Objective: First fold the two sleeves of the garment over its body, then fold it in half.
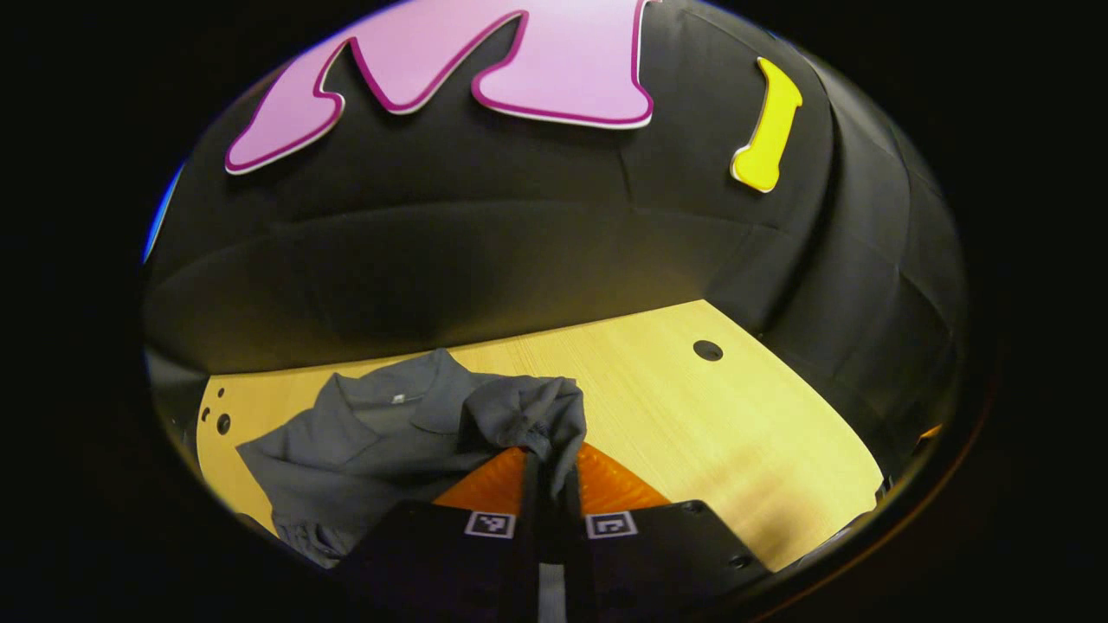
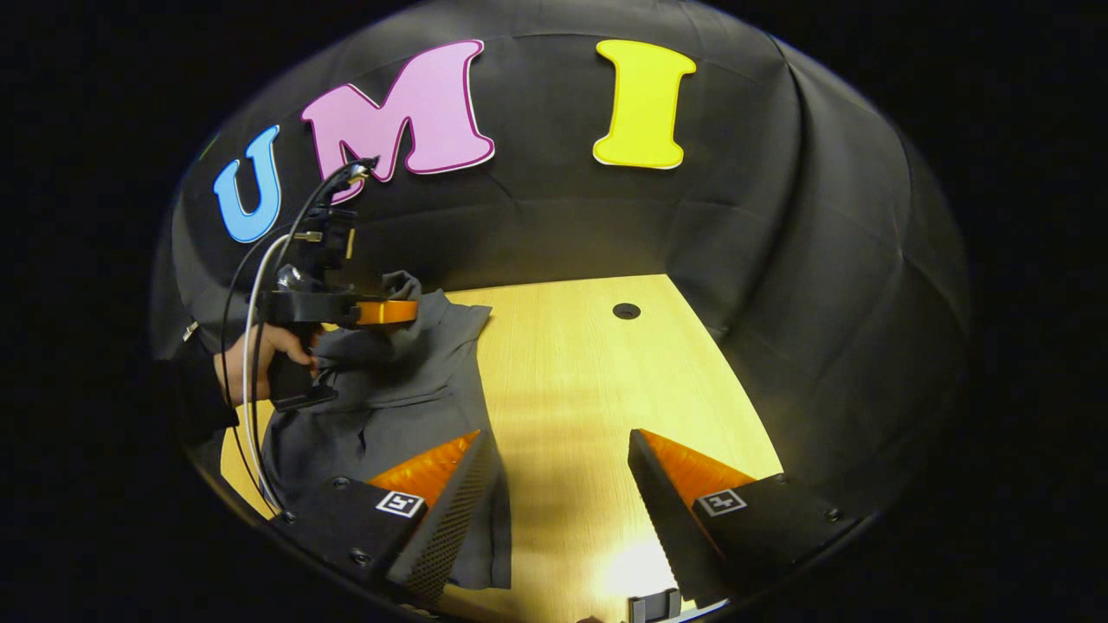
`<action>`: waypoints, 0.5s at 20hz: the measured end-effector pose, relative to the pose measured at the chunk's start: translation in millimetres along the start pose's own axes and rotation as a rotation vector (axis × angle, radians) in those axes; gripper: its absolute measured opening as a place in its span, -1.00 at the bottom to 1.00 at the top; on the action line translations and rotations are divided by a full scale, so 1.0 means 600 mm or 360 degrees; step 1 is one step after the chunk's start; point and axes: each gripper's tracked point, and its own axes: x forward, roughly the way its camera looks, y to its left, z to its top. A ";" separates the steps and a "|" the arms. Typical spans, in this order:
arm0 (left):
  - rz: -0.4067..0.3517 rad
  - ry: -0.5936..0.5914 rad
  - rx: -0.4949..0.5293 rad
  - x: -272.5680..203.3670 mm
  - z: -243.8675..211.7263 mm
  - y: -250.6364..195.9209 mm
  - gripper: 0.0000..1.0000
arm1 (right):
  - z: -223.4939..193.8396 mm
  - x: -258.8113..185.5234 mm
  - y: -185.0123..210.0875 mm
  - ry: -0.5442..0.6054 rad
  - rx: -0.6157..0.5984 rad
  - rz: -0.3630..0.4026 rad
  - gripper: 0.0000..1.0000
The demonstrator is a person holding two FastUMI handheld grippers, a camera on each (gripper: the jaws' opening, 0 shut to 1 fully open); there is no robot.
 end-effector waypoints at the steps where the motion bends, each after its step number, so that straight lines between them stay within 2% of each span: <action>1: -0.0004 0.0020 -0.0008 0.006 -0.008 -0.007 -0.58 | -0.003 0.003 0.001 0.0007 -0.0004 0.0007 0.96; 2: -0.0010 0.0036 -0.0017 0.009 -0.014 -0.010 -0.14 | -0.006 0.005 0.003 0.0012 -0.0009 0.0014 0.96; 4: -0.0031 0.0040 -0.0044 0.004 -0.015 -0.013 0.01 | -0.009 0.010 0.009 0.0020 -0.0020 0.0030 0.96; 8: -0.0037 -0.0007 -0.0106 -0.054 -0.013 0.015 0.92 | -0.017 0.012 0.030 0.0021 -0.0031 0.0073 0.95; 9: -0.0021 -0.0016 -0.0111 -0.075 -0.018 0.027 0.84 | -0.021 0.014 0.038 0.0020 -0.0033 0.0088 0.97; 10: 0.0004 -0.0026 -0.0102 -0.098 -0.025 0.041 0.93 | -0.027 0.018 0.045 0.0033 -0.0037 0.0102 0.99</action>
